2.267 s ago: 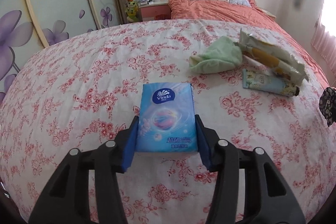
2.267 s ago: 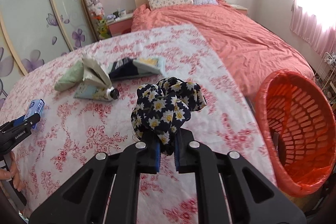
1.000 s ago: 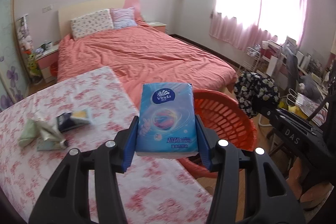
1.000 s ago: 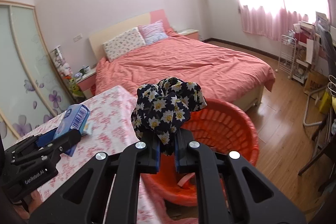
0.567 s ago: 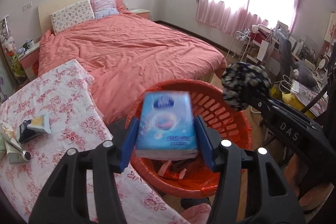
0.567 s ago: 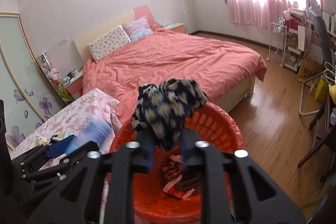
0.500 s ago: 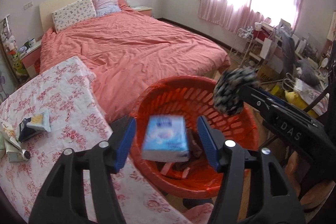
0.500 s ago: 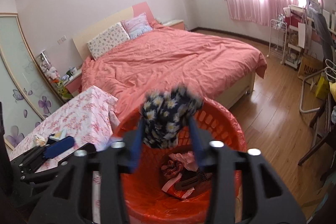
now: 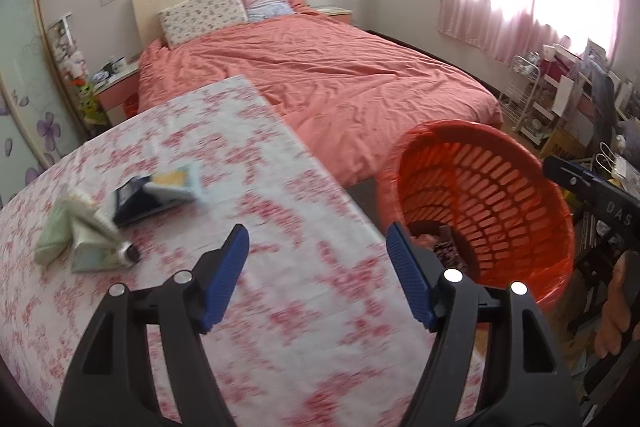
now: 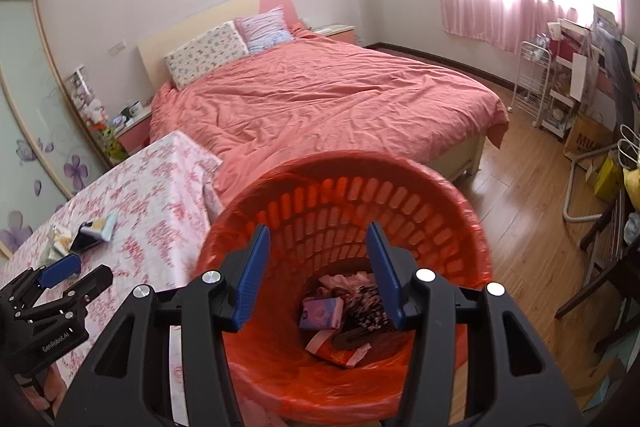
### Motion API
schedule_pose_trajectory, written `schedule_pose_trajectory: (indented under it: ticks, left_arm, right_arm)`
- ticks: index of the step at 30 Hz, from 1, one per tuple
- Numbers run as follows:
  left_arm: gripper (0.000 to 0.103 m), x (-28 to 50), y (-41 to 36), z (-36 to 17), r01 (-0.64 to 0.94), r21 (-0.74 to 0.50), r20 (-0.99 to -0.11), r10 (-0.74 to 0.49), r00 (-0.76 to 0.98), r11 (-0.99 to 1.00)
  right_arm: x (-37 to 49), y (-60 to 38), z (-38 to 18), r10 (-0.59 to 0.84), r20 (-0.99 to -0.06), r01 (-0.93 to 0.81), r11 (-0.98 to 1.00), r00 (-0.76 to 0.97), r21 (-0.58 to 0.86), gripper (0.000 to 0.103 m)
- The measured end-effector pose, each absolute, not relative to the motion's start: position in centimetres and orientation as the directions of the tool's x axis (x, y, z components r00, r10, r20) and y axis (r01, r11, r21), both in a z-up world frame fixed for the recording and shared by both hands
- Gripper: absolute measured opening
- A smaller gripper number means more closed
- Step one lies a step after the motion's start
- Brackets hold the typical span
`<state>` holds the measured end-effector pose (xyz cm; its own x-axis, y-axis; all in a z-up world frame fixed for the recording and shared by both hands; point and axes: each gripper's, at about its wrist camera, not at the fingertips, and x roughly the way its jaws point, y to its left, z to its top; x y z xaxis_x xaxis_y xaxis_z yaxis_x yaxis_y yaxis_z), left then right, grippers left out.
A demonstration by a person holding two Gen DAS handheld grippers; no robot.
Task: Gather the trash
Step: 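Carry the tissue pack and daisy cloth to the orange basket and release both, then grasp the mint-green cloth with the left tool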
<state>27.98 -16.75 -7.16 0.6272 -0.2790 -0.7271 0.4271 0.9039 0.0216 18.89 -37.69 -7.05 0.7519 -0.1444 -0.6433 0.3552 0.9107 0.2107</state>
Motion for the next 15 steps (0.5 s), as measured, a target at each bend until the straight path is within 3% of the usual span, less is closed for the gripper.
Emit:
schedule_pose_trajectory:
  ticks: [7,15]
  left_arm:
    - [0.073,29.0,-8.1,-7.2,0.28,0.039,-0.726,-0.165,0.667,0.959]
    - [0.077,33.4,4.7,-7.9,-0.011,0.082,-0.712,0.066,0.699,0.997]
  right_arm:
    - [20.3,-32.6,-7.2,-0.088,-0.66,0.266,0.948,0.746,0.174,0.051]
    - [22.7,-26.0,-8.5,0.005,-0.697,0.14,0.979,0.717,0.151,0.054]
